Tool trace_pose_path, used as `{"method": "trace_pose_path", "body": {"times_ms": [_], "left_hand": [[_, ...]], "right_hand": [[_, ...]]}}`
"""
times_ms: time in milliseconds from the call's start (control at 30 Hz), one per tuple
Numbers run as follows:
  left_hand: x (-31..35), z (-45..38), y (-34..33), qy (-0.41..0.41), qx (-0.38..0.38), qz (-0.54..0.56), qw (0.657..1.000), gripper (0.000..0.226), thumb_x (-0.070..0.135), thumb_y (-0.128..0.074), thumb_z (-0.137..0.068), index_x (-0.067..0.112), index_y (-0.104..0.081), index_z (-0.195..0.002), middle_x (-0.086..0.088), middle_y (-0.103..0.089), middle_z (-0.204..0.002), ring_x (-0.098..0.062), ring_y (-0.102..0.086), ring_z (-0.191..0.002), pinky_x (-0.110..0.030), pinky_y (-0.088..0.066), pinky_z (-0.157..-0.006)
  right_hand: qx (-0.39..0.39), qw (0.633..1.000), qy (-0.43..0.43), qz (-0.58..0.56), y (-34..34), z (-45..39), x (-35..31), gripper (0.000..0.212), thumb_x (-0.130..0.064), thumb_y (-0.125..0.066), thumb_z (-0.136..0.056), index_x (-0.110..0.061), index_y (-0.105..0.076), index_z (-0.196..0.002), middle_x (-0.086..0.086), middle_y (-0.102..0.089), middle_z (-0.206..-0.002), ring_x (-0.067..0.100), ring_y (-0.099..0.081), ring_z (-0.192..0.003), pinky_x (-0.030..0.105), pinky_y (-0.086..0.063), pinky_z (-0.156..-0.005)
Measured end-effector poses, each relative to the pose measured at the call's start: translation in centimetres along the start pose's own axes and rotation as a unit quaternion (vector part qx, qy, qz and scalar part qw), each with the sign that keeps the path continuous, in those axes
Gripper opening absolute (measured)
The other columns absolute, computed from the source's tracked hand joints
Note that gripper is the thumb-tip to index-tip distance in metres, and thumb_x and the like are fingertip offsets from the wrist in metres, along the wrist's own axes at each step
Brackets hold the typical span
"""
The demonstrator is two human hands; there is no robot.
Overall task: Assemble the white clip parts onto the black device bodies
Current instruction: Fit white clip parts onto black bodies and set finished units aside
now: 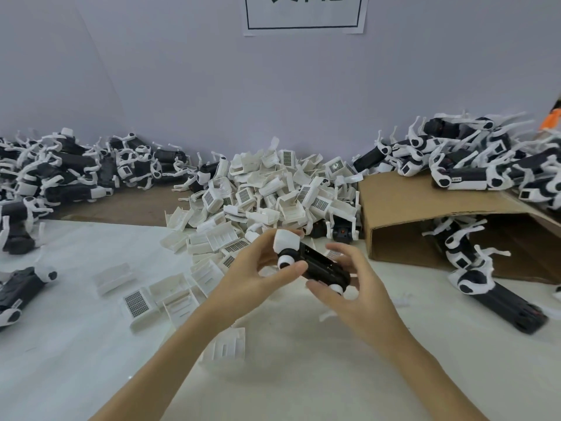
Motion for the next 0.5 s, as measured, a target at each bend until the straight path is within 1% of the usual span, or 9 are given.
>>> {"method": "trace_pose_path", "body": {"times_ms": [67, 100, 167, 200, 267, 333, 400, 433, 500], "left_hand": [[-0.4, 0.0, 0.6, 0.029, 0.030, 0.056, 0.998, 0.052, 0.048, -0.080, -0.085, 0.025, -0.068, -0.130, 0.004, -0.076, -0.121, -0.013, -0.071, -0.117, -0.027, -0.055, -0.102], [-0.7, -0.1, 0.9, 0.043, 0.046, 0.074, 0.995, 0.051, 0.049, -0.079, -0.085, 0.022, -0.069, -0.126, 0.002, -0.077, -0.117, -0.014, -0.073, -0.112, -0.026, -0.056, -0.098], [-1.5, 0.1, 1.1, 0.074, 0.069, 0.114, 0.988, 0.046, 0.048, -0.077, -0.087, 0.016, -0.071, -0.120, -0.002, -0.078, -0.106, -0.016, -0.074, -0.097, -0.025, -0.054, -0.091], [-1.7, 0.1, 1.1, 0.087, 0.075, 0.133, 0.984, 0.047, 0.049, -0.076, -0.087, 0.013, -0.070, -0.118, -0.004, -0.076, -0.100, -0.018, -0.071, -0.090, -0.029, -0.052, -0.090], [-2.0, 0.1, 1.2, 0.095, 0.081, 0.139, 0.982, 0.053, 0.051, -0.074, -0.087, 0.008, -0.069, -0.118, -0.007, -0.072, -0.095, -0.020, -0.066, -0.084, -0.035, -0.051, -0.087], [-2.0, 0.0, 1.3, 0.091, 0.086, 0.135, 0.983, 0.057, 0.053, -0.074, -0.088, 0.005, -0.067, -0.119, -0.007, -0.071, -0.094, -0.020, -0.066, -0.082, -0.035, -0.052, -0.078], [-1.9, -0.1, 1.4, 0.090, 0.087, 0.127, 0.984, 0.058, 0.056, -0.074, -0.087, 0.008, -0.067, -0.120, -0.003, -0.073, -0.095, -0.018, -0.069, -0.083, -0.031, -0.054, -0.072], [-1.8, -0.1, 1.3, 0.088, 0.082, 0.112, 0.986, 0.059, 0.059, -0.074, -0.086, 0.011, -0.067, -0.120, 0.000, -0.075, -0.097, -0.018, -0.071, -0.085, -0.029, -0.055, -0.074], [-1.8, -0.2, 1.5, 0.078, 0.070, 0.071, 0.992, 0.062, 0.071, -0.069, -0.082, 0.025, -0.069, -0.124, 0.007, -0.077, -0.108, -0.015, -0.072, -0.098, -0.027, -0.053, -0.085]], "right_hand": [[-0.021, 0.994, -0.066, -0.090, -0.2, -0.4, 1.0, 0.072, -0.058, -0.088, -0.073, -0.038, -0.058, -0.135, -0.008, -0.074, -0.110, 0.009, -0.072, -0.104, 0.022, -0.056, -0.092], [-0.038, 0.991, -0.080, -0.104, -0.4, -0.5, 1.2, 0.074, -0.063, -0.084, -0.071, -0.033, -0.061, -0.135, -0.008, -0.076, -0.109, 0.009, -0.074, -0.103, 0.026, -0.057, -0.095], [-0.094, 0.986, -0.087, -0.112, -1.5, -0.3, 1.0, 0.068, -0.066, -0.077, -0.074, -0.028, -0.066, -0.129, -0.005, -0.078, -0.108, 0.013, -0.074, -0.105, 0.039, -0.056, -0.102], [-0.112, 0.982, -0.089, -0.120, -2.1, 0.0, 0.8, 0.063, -0.064, -0.075, -0.076, -0.027, -0.067, -0.127, -0.001, -0.079, -0.108, 0.016, -0.074, -0.105, 0.046, -0.055, -0.104], [-0.110, 0.979, -0.095, -0.140, -2.4, 0.3, 0.8, 0.058, -0.062, -0.074, -0.079, -0.026, -0.068, -0.124, 0.003, -0.079, -0.105, 0.018, -0.075, -0.103, 0.052, -0.054, -0.104], [-0.101, 0.979, -0.097, -0.146, -2.2, 0.2, 0.7, 0.056, -0.062, -0.072, -0.082, -0.024, -0.069, -0.124, 0.004, -0.079, -0.103, 0.018, -0.075, -0.103, 0.053, -0.053, -0.105], [-0.099, 0.980, -0.095, -0.148, -2.1, 0.1, 0.5, 0.052, -0.058, -0.070, -0.085, -0.023, -0.069, -0.125, 0.004, -0.079, -0.104, 0.018, -0.074, -0.104, 0.054, -0.052, -0.106], [-0.098, 0.981, -0.089, -0.144, -2.0, 0.1, 0.5, 0.049, -0.055, -0.069, -0.087, -0.025, -0.068, -0.125, 0.002, -0.078, -0.106, 0.017, -0.073, -0.105, 0.052, -0.052, -0.105], [-0.089, 0.986, -0.066, -0.126, -1.8, 0.1, 0.2, 0.046, -0.049, -0.075, -0.087, -0.032, -0.064, -0.128, -0.007, -0.076, -0.116, 0.013, -0.069, -0.116, 0.042, -0.055, -0.103]]}}
Point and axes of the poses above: each hand's wrist, its own z-axis away from the middle knuckle, its own y-axis out of the back of the hand, x = y × z, the point moved 10 cm from there along -z, towards the middle knuckle
